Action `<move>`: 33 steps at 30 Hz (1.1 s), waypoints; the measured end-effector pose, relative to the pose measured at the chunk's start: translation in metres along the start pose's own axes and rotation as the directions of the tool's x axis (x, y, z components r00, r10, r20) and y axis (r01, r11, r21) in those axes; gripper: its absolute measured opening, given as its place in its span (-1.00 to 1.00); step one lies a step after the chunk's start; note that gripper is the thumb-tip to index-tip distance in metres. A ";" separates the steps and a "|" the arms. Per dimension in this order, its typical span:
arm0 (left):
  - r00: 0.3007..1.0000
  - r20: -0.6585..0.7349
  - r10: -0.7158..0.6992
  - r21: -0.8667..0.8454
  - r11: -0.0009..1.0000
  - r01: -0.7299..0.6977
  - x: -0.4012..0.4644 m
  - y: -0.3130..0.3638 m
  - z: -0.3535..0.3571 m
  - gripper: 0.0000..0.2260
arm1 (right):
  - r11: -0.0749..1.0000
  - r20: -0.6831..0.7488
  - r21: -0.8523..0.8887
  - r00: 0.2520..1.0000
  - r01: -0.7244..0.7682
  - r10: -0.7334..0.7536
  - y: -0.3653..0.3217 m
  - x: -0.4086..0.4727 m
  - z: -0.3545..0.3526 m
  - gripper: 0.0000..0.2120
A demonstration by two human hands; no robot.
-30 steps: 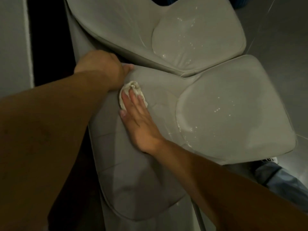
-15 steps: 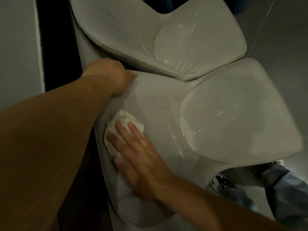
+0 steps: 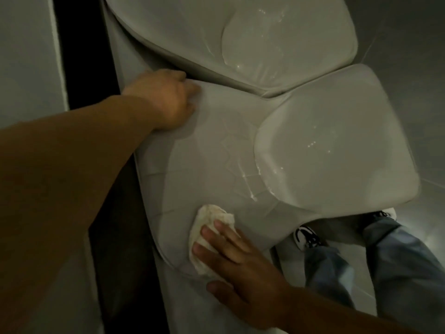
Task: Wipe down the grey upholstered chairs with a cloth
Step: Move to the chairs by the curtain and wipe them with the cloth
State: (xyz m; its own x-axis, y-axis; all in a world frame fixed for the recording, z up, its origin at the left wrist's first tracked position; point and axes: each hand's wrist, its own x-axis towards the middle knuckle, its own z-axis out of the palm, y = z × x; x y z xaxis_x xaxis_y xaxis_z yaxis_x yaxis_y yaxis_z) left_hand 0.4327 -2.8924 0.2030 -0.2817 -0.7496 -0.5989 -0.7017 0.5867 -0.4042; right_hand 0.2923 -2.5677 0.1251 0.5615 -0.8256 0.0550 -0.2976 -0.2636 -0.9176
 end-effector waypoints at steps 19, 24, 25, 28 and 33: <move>0.972 0.211 0.102 0.221 0.964 -0.149 -0.091 0.105 0.051 -0.34 | 0.624 0.006 0.236 0.643 -0.745 0.766 0.107 0.027 -0.007 -0.62; 0.966 0.258 0.029 0.241 0.966 -0.093 -0.094 0.117 0.046 -0.27 | 0.901 -0.192 0.263 0.896 -0.345 0.400 0.025 0.004 0.002 -0.57; 0.961 0.276 0.016 0.248 0.965 -0.087 -0.098 0.124 0.046 -0.24 | 0.918 -0.172 0.214 0.912 -0.335 0.372 0.024 0.003 0.003 -0.54; 0.959 0.282 -0.009 0.221 0.974 -0.056 -0.103 0.131 0.047 -0.20 | 0.939 -0.128 0.079 0.931 -0.334 0.342 0.049 0.012 0.007 -0.54; 0.961 0.276 -0.035 0.253 0.967 -0.038 -0.099 0.134 0.053 -0.26 | 0.702 0.177 0.251 0.745 -0.666 0.644 0.135 0.037 0.008 -0.52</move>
State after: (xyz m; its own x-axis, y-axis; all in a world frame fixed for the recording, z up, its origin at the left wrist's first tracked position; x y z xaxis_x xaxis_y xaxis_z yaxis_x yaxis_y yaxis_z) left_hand 0.4013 -2.7234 0.1715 -0.0658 -0.6558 -0.7520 -0.5024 0.6730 -0.5429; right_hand 0.2790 -2.6294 -0.0004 0.3630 -0.6965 -0.6190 -0.3889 0.4904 -0.7799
